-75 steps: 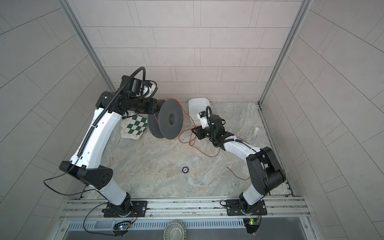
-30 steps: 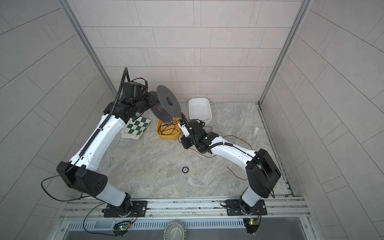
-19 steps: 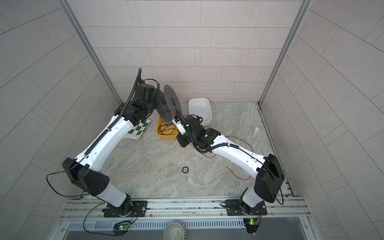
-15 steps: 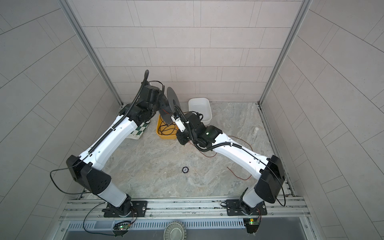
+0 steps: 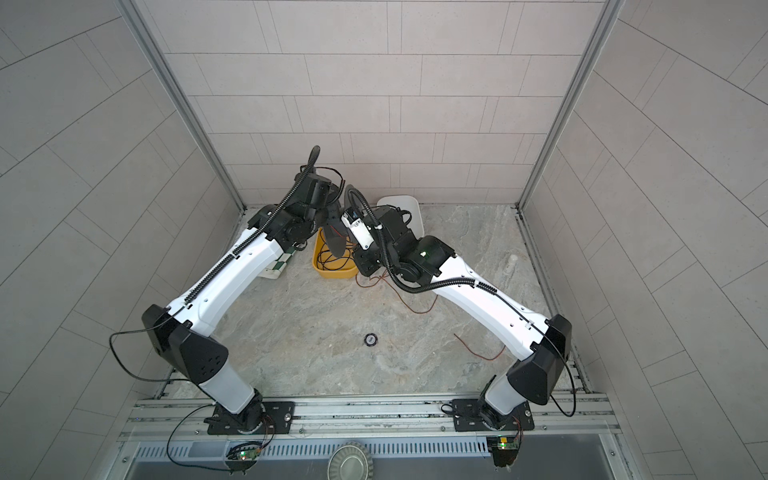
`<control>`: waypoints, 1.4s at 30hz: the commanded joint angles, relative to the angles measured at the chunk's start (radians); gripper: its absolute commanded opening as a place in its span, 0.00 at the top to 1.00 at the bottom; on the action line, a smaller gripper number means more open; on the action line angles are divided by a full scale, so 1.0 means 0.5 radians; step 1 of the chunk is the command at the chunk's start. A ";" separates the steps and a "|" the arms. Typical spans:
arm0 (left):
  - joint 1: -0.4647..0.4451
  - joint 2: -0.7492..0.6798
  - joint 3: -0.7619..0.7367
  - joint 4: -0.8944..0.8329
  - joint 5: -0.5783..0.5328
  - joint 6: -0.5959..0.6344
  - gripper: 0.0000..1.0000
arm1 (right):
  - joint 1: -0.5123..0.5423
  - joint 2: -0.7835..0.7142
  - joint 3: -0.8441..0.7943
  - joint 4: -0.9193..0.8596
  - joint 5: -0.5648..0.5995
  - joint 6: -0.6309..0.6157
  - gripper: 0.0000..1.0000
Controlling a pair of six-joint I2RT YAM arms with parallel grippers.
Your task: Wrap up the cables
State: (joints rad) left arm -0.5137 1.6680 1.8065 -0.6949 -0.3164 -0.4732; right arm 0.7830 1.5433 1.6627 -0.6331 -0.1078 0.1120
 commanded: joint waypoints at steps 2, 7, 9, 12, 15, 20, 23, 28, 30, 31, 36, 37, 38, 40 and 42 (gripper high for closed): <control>0.024 0.032 0.071 -0.054 0.020 0.236 1.00 | -0.037 0.016 0.173 -0.097 -0.022 -0.114 1.00; -0.009 0.091 0.187 -0.230 0.084 0.360 1.00 | -0.087 0.087 0.337 -0.173 -0.005 -0.159 1.00; -0.011 0.110 0.206 -0.266 0.118 0.378 1.00 | -0.118 0.126 0.398 -0.188 0.003 -0.142 1.00; -0.022 0.133 0.219 -0.316 0.172 0.422 1.00 | -0.152 0.179 0.459 -0.198 0.027 -0.112 1.00; -0.027 0.140 0.221 -0.352 0.213 0.467 1.00 | -0.171 0.222 0.493 -0.197 0.116 -0.076 1.00; -0.027 0.107 0.215 -0.405 0.297 0.486 1.00 | -0.196 0.228 0.401 -0.079 0.320 -0.013 0.98; -0.026 0.073 0.212 -0.432 0.331 0.504 1.00 | -0.209 0.195 0.308 0.016 0.394 0.004 0.96; -0.028 0.031 0.213 -0.474 0.388 0.541 1.00 | -0.256 0.115 0.122 0.199 0.453 0.046 0.92; -0.029 0.015 0.204 -0.484 0.420 0.547 1.00 | -0.278 0.084 0.039 0.282 0.452 0.071 0.91; -0.029 0.008 0.200 -0.491 0.451 0.549 1.00 | -0.297 0.069 -0.002 0.331 0.434 0.086 0.91; -0.029 -0.013 0.185 -0.532 0.497 0.578 1.00 | -0.390 0.055 -0.122 0.466 0.291 0.156 0.96; -0.029 -0.019 0.182 -0.534 0.503 0.585 1.00 | -0.400 0.060 -0.133 0.486 0.262 0.159 0.97; -0.029 -0.025 0.181 -0.534 0.510 0.590 1.00 | -0.413 0.069 -0.143 0.504 0.236 0.163 0.97; -0.028 -0.036 0.189 -0.546 0.532 0.602 1.00 | -0.434 0.096 -0.150 0.517 0.201 0.173 0.97; -0.027 -0.052 0.193 -0.552 0.558 0.611 1.00 | -0.461 0.119 -0.147 0.523 0.148 0.185 0.96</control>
State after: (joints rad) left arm -0.5373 1.7111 1.8931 -0.9417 -0.0368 -0.1852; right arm 0.5896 1.6051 1.5921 -0.4007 -0.0490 0.1776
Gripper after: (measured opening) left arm 0.070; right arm 0.048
